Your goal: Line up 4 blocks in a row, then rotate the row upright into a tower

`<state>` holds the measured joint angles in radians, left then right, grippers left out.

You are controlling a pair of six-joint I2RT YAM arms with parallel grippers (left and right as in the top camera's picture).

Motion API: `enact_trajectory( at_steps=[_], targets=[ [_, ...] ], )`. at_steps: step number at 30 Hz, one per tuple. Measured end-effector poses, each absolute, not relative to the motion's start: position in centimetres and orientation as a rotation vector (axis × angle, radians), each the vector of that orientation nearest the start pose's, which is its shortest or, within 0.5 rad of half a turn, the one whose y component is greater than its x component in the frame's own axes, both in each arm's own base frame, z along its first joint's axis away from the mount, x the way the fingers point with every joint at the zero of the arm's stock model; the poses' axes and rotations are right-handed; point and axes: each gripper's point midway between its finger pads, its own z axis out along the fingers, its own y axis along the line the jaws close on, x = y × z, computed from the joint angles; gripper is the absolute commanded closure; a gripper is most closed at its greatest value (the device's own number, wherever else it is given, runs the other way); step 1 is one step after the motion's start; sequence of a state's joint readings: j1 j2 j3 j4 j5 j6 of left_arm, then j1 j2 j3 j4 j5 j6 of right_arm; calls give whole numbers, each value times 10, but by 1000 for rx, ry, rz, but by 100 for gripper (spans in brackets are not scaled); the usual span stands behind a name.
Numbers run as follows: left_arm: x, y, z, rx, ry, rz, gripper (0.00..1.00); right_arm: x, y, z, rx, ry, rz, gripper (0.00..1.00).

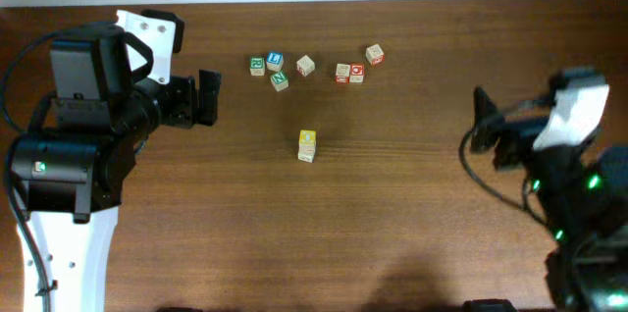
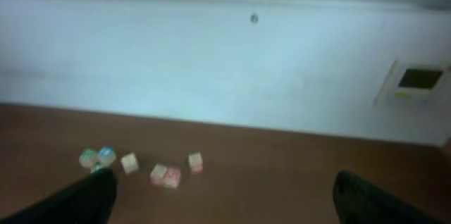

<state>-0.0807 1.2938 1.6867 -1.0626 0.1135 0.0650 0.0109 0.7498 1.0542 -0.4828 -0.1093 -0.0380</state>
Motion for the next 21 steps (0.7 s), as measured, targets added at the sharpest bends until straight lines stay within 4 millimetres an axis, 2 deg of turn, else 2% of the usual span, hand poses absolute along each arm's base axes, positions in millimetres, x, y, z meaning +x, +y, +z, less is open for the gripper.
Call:
enact_trajectory(
  at_steps=[4, 6, 8, 10, 13, 16, 18, 20, 21],
  targets=[
    [340, -47, 365, 224, 2228, -136, 1, 265, 21, 315, -139, 1608, 65, 2],
    [340, -47, 365, 224, 2227, -136, 1, 258, 22, 297, -145, 1522, 58, 2],
    [340, -47, 365, 224, 2228, -136, 1, 250, 22, 270, -147, 1457, 52, 2],
    [340, -47, 365, 225, 2228, -136, 1, 247, 22, 253, -147, 1436, 50, 2],
    [340, -47, 365, 225, 2227, -136, 1, 245, 22, 224, -148, 1444, 50, 2],
    [340, -47, 365, 224, 2228, -136, 1, 246, 22, 207, -147, 1464, 52, 2],
    [340, -47, 365, 224, 2227, -137, 1, 245, 24, 192, -152, 1512, 61, 1],
    [340, -47, 365, 225, 2227, -136, 1, 244, 26, 161, -158, 1628, 78, 2],
    [340, -47, 365, 224, 2228, -137, 1, 245, 26, 160, -155, 1633, 78, 2]
  ],
)
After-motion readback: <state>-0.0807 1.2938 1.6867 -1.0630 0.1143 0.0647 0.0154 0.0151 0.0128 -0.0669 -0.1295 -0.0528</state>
